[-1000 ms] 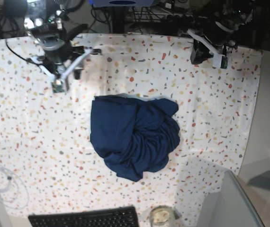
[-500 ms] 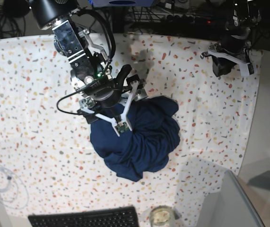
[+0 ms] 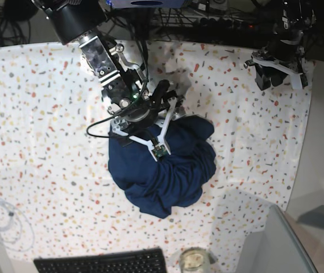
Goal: Layout the t-shirt on the table in an organized manner, then fold the t-shirt properly
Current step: 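Lower the right gripper onto the navy t-shirt and grasp the fabric, then drag the grasped fabric outward with the right gripper to spread it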
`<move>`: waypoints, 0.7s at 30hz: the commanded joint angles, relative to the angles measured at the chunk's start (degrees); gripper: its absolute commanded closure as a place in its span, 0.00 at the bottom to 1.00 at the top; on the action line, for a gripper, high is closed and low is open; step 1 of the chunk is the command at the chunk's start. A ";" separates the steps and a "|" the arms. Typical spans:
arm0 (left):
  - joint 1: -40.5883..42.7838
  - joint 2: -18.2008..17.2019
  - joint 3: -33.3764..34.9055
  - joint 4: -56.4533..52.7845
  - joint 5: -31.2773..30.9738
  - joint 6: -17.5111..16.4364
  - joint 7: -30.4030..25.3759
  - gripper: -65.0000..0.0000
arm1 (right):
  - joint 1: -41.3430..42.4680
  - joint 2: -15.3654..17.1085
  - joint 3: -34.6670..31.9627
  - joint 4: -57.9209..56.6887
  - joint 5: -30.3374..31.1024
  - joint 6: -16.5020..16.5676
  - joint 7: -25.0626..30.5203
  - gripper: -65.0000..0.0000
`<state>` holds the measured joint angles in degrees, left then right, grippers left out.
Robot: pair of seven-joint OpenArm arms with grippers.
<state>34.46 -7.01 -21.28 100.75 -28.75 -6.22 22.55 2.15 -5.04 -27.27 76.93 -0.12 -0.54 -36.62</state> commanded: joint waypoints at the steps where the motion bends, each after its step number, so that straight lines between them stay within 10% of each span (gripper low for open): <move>1: 0.31 -0.42 -0.30 1.10 -0.13 -0.24 -1.14 0.64 | 1.41 -0.46 0.15 -0.05 0.08 -0.12 1.32 0.32; 9: 0.40 -0.34 -0.30 0.74 -0.04 -0.24 -1.14 0.64 | 1.85 -0.37 0.41 -0.75 0.16 -0.12 2.73 0.97; 21: -0.04 -0.42 -0.04 0.74 -0.04 -0.24 -1.14 0.64 | -3.34 5.35 1.90 14.46 -0.10 -0.12 -1.40 0.99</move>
<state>34.17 -6.92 -21.04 100.68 -28.62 -6.22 22.50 -2.15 0.58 -25.65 90.48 0.05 -0.43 -39.66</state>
